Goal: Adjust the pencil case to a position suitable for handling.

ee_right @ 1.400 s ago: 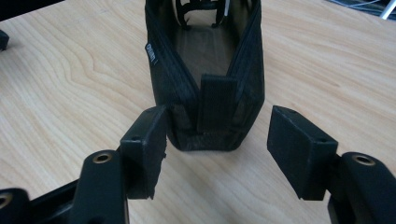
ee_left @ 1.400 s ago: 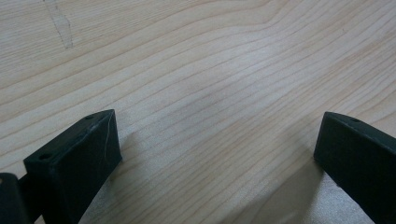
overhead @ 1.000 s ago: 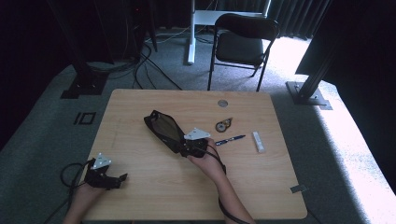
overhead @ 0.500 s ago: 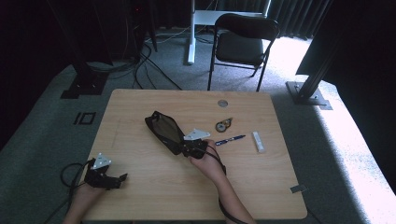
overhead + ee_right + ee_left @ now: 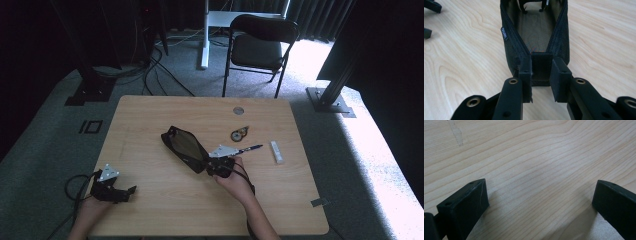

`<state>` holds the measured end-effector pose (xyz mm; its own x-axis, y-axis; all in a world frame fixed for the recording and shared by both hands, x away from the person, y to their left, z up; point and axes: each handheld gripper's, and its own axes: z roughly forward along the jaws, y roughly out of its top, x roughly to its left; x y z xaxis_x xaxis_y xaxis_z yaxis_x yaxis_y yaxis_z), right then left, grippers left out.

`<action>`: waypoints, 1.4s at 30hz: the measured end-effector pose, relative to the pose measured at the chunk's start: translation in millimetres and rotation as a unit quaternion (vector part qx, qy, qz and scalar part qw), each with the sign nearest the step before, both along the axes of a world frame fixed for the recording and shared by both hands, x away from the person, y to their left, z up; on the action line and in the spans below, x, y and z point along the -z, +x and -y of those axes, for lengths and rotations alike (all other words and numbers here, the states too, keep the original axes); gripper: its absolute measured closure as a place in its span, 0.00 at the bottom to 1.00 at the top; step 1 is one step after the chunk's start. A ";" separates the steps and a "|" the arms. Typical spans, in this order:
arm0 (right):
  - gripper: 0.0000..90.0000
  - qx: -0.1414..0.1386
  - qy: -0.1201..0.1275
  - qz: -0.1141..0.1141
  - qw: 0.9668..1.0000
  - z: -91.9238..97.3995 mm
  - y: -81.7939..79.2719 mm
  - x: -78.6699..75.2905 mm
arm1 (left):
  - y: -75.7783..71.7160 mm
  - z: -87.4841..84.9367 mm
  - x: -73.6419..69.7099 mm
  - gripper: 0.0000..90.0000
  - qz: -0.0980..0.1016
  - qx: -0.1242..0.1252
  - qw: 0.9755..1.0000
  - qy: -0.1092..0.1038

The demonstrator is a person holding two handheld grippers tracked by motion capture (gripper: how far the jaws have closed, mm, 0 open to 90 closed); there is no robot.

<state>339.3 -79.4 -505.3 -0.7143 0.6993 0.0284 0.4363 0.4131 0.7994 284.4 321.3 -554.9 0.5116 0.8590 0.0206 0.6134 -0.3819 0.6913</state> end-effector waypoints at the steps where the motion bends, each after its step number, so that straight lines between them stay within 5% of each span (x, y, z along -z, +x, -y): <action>1: 0.81 0.002 0.002 -0.003 1.000 2.7 -1.9 -0.3 | 0.0 0.0 0.0 0.01 0.000 0.000 1.000 0.000; 42: 0.81 0.017 0.016 -0.027 0.999 104.4 -74.1 1.4 | 0.0 0.0 0.0 0.01 0.000 0.000 1.000 0.000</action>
<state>265.2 -183.8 -506.7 -0.6867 0.7216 0.0879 0.4919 0.3722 0.7871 284.4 321.3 -554.9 0.5111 0.8593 0.0206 0.6137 -0.3815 0.6912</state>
